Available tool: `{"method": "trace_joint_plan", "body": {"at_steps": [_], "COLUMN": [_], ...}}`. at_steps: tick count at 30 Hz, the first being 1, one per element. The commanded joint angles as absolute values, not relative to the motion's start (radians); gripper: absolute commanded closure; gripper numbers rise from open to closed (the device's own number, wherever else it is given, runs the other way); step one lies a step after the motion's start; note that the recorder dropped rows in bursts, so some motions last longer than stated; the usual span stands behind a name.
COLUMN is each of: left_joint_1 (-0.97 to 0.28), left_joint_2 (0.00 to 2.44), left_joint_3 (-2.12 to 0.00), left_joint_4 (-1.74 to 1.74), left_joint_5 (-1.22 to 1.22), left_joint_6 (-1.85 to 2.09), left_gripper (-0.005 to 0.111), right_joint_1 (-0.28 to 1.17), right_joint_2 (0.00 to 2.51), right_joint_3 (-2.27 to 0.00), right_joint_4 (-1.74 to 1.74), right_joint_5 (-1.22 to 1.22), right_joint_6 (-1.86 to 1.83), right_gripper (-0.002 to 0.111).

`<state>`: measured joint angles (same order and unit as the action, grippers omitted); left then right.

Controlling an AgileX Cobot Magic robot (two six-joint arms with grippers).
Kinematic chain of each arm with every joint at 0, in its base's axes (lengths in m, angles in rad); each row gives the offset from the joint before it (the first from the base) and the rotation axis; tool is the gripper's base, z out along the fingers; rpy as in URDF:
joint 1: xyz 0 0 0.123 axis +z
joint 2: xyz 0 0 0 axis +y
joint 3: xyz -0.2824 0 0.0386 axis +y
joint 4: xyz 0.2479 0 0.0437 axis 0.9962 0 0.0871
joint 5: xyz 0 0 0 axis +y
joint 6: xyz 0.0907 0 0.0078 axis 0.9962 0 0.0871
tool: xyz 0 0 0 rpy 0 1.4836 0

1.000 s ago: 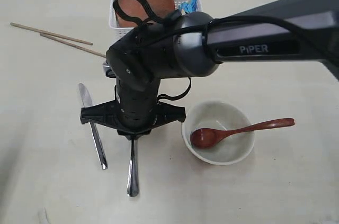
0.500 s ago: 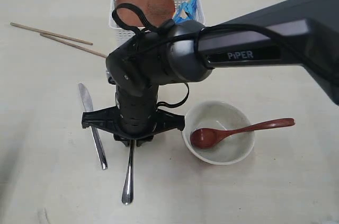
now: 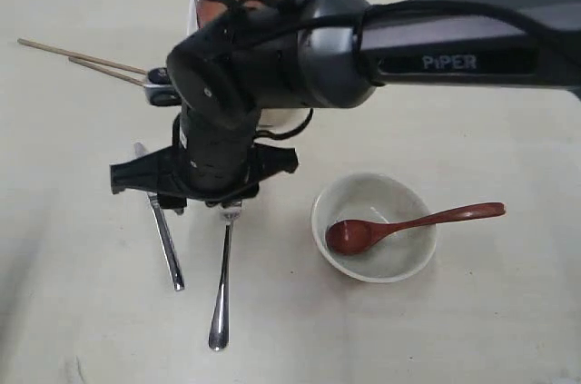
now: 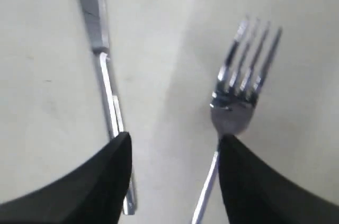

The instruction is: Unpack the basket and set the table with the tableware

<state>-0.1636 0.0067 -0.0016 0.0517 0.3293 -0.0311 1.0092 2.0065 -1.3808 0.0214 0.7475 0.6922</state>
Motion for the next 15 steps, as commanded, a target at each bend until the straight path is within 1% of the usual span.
{"method": "trace_joint_plan", "body": {"at_steps": [1, 4, 10, 15], "left_joint_1": [-0.161, -0.161, -0.161, -0.161], "left_joint_2": [0.0, 0.0, 0.0, 0.0], "left_joint_3": [0.0, 0.0, 0.0, 0.0], "left_joint_4": [0.05, 0.05, 0.05, 0.05], "left_joint_5": [0.321, 0.321, 0.321, 0.321], "left_joint_6": [-0.031, -0.031, -0.031, -0.031], "left_gripper": [0.107, 0.107, 0.107, 0.107], "right_joint_1": [1.045, 1.073, 1.075, 1.077], "right_joint_2": [1.991, 2.034, 2.162, 2.229], "right_joint_3": [-1.455, -1.51, -1.641, -1.727], "right_joint_4": [0.04, 0.04, 0.04, 0.035], "right_joint_5": [0.779, 0.842, 0.96, 0.974], "right_joint_6": [0.584, 0.562, 0.506, 0.492], "right_gripper": [0.059, 0.059, 0.059, 0.059]}}
